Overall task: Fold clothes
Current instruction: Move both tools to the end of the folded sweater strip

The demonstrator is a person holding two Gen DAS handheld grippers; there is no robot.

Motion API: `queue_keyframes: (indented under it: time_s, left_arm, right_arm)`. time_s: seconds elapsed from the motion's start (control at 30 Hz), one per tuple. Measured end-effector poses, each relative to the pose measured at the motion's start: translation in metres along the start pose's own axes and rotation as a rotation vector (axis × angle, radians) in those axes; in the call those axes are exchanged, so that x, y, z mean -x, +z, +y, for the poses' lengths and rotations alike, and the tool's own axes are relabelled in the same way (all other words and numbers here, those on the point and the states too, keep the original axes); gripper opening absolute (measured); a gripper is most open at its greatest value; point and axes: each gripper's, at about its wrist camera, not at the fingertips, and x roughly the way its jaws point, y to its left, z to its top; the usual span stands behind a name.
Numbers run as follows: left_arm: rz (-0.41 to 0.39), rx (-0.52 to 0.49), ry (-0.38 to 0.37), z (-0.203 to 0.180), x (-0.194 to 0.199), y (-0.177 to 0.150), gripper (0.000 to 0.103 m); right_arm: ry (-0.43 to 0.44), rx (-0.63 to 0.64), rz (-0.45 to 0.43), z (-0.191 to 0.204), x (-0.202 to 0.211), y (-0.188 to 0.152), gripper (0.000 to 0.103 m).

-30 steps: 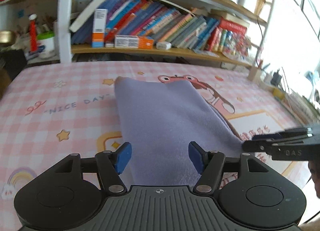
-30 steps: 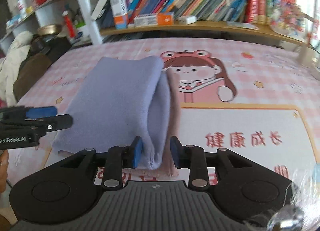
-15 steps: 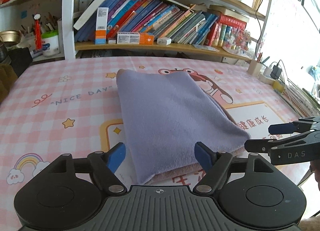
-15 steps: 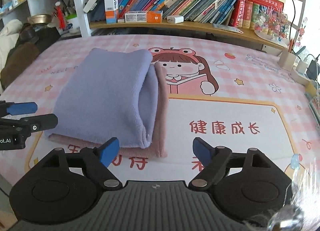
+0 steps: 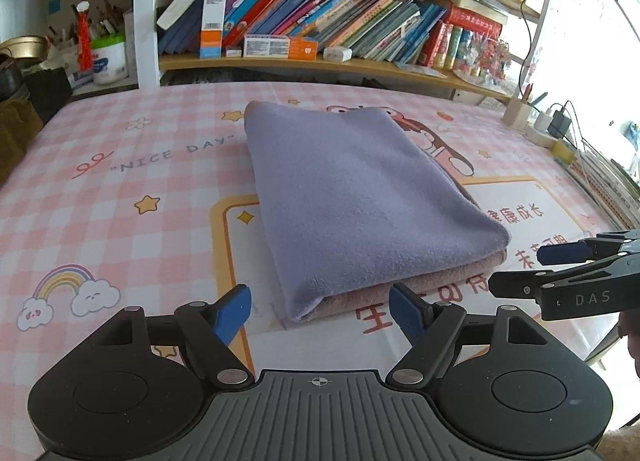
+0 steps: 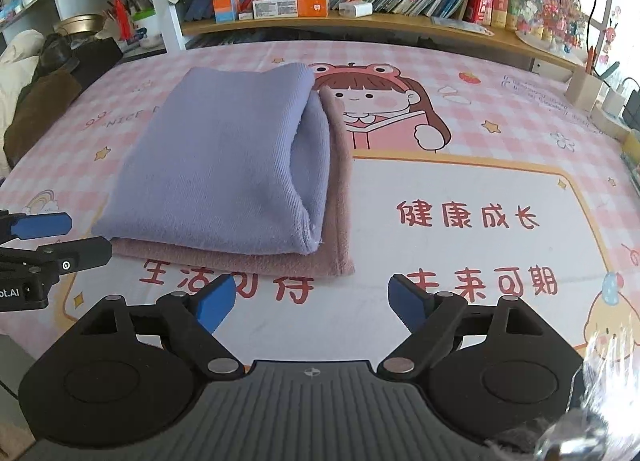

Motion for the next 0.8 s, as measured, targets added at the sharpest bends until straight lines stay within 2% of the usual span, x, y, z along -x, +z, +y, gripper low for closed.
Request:
queue_keyframes:
  time_s: [0.23, 0.37, 0.53, 0.57, 0.63, 0.7, 0.8]
  left_arm:
    - [-0.004, -0.001, -0.016, 0.002, -0.005, 0.006, 0.078]
    - [-0.010, 0.021, -0.017, 0.008, -0.007, 0.012, 0.078]
    - [0.005, 0.137, -0.064, 0.027, -0.020, 0.022, 0.078]
    - [0.011, 0.167, -0.076, 0.031, -0.025, 0.024, 0.078]
    - [0.035, 0.195, -0.052, 0.036, -0.037, 0.027, 0.078]
    - [0.041, 0.204, -0.058, 0.040, -0.044, 0.030, 0.078]
    - [0.053, 0.250, -0.102, 0.048, -0.052, 0.033, 0.078]
  right_arm:
    - [-0.001, -0.005, 0.006, -0.002, -0.005, 0.005, 0.083]
    - [0.028, -0.019, 0.003, -0.004, -0.009, 0.011, 0.083]
    - [0.156, -0.124, 0.010, -0.013, -0.015, 0.027, 0.086]
    - [0.167, -0.159, 0.025, -0.015, -0.018, 0.031, 0.086]
    - [0.191, -0.264, 0.073, -0.024, -0.030, 0.039, 0.086]
    - [0.183, -0.350, 0.102, -0.033, -0.040, 0.044, 0.084]
    - [0.195, -0.396, 0.125, -0.040, -0.051, 0.049, 0.083]
